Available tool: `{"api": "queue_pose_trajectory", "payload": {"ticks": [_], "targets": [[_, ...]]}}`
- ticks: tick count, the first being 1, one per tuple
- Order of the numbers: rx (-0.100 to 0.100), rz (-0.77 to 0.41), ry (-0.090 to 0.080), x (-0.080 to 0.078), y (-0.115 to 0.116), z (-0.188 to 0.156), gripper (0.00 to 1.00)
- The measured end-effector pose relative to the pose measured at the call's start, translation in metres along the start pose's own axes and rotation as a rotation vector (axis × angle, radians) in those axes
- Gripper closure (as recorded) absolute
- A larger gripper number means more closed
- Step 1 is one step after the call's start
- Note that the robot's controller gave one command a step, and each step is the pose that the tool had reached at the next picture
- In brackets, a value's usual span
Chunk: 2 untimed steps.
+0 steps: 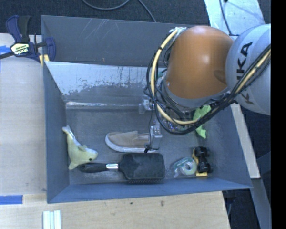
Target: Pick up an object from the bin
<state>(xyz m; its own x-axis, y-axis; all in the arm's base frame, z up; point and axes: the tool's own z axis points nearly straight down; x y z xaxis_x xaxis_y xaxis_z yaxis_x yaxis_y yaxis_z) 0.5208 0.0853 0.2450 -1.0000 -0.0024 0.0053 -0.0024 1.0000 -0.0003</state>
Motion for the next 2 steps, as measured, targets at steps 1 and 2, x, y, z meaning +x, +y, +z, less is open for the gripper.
{"api": "queue_pose_trajectory", "payload": {"ticks": [1, 2], "targets": [[-0.001, 0.002, -0.008, -0.002, 0.0, -0.004, 0.0], [-0.002, -0.01, -0.013, 0.014, -0.013, 0.042, 0.0]]}}
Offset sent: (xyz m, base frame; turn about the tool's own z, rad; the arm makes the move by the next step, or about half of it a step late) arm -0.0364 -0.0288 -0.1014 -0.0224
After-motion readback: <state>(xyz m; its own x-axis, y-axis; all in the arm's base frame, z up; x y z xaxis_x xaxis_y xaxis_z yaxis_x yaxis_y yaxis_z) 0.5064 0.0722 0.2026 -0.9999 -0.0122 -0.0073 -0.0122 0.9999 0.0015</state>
